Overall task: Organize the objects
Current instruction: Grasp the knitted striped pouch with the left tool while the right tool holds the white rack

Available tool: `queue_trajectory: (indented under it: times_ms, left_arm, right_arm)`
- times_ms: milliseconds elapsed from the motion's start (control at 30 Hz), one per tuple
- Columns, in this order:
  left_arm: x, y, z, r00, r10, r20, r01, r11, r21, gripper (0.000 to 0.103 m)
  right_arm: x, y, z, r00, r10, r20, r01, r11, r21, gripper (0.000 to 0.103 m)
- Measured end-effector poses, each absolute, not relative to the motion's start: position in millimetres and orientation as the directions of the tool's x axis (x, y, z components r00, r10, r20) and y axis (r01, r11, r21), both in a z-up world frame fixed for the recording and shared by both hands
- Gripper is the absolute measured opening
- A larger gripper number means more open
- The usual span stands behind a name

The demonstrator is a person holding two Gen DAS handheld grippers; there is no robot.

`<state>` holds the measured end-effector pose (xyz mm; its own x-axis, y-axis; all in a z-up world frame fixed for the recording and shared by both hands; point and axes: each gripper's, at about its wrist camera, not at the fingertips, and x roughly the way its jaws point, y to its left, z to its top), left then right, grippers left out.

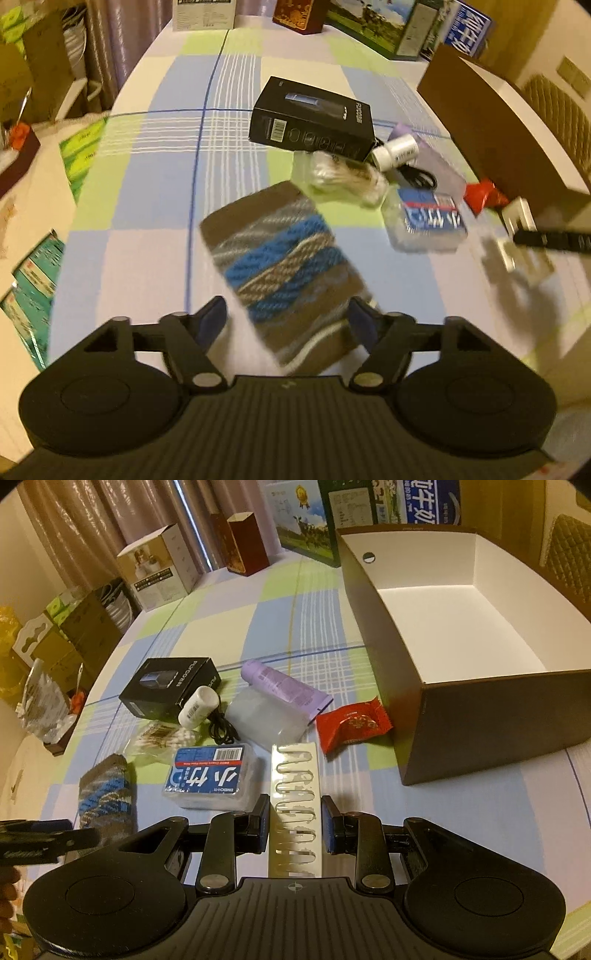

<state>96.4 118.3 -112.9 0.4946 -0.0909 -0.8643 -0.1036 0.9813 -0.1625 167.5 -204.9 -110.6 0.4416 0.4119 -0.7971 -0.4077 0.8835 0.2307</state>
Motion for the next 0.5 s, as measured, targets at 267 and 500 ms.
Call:
queue_trajectory:
  times_ms: [267,500]
  left_arm:
    - [128.6,105.2,-134.6,0.439,-0.015,-0.899,-0.204,0.972,-0.115,0.087]
    - [131.7,98.5,-134.5,0.470,0.029,-0.882,-0.174,0.983,-0.060,0.042]
  right_arm:
    - [157.6,-222.3,-104.1,0.470,0.391,-0.792,-0.373,0.901,0.223,0.025]
    - [155.8,-242.4,-95.7,0.457,0.411,-0.789,-0.384,0.891,0.242,0.025]
